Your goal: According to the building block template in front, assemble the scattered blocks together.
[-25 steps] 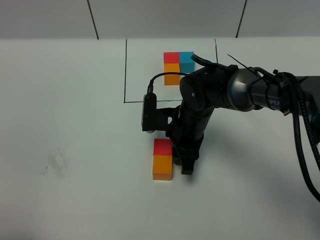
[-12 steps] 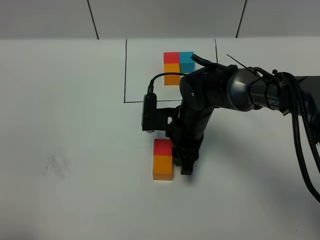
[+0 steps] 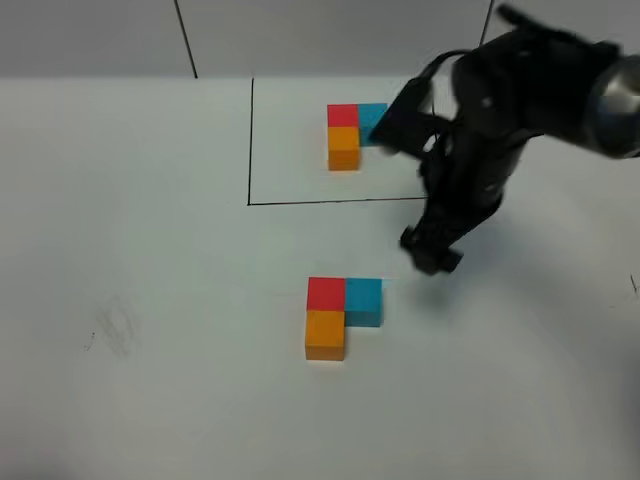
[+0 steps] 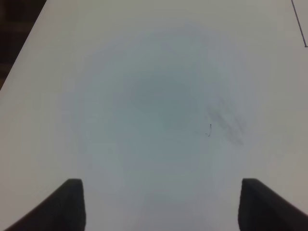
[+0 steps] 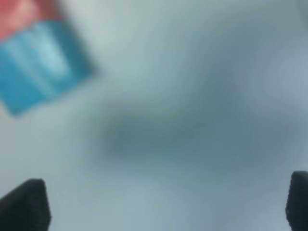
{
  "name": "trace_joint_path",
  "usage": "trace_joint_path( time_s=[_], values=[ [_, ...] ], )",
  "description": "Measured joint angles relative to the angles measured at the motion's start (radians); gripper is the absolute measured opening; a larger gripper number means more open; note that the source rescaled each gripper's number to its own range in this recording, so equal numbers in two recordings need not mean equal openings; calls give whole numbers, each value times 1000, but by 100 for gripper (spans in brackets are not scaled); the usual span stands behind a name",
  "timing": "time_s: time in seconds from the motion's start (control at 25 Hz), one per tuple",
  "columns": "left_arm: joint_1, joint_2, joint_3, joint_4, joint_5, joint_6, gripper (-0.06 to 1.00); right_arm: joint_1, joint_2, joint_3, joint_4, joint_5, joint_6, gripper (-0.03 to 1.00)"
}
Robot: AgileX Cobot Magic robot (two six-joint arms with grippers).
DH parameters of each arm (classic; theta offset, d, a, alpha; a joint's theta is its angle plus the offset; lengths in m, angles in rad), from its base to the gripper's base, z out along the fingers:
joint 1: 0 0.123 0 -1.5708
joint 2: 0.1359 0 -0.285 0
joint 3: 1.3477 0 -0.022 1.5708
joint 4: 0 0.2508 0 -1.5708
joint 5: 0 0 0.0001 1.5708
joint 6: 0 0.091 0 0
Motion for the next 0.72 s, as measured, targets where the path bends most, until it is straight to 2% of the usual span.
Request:
trace_joint_path(
  time_s=[0.16,0.4,0.56,0.64,0.72],
  values=[
    [0,0,0,0,0,0,49,-196,-164,0,-103,72,59,100],
    [0,0,0,0,0,0,49,-572,-379,1,-203,221,61,100],
    [0,0,0,0,0,0,49,-796,-553,91,-207,224,64,100],
    [0,0,0,0,0,0,49,-847,-675,184,-207,182,69,100],
    [0,0,0,0,0,0,49,-858,-788,264,-206,109,69,100]
  ],
)
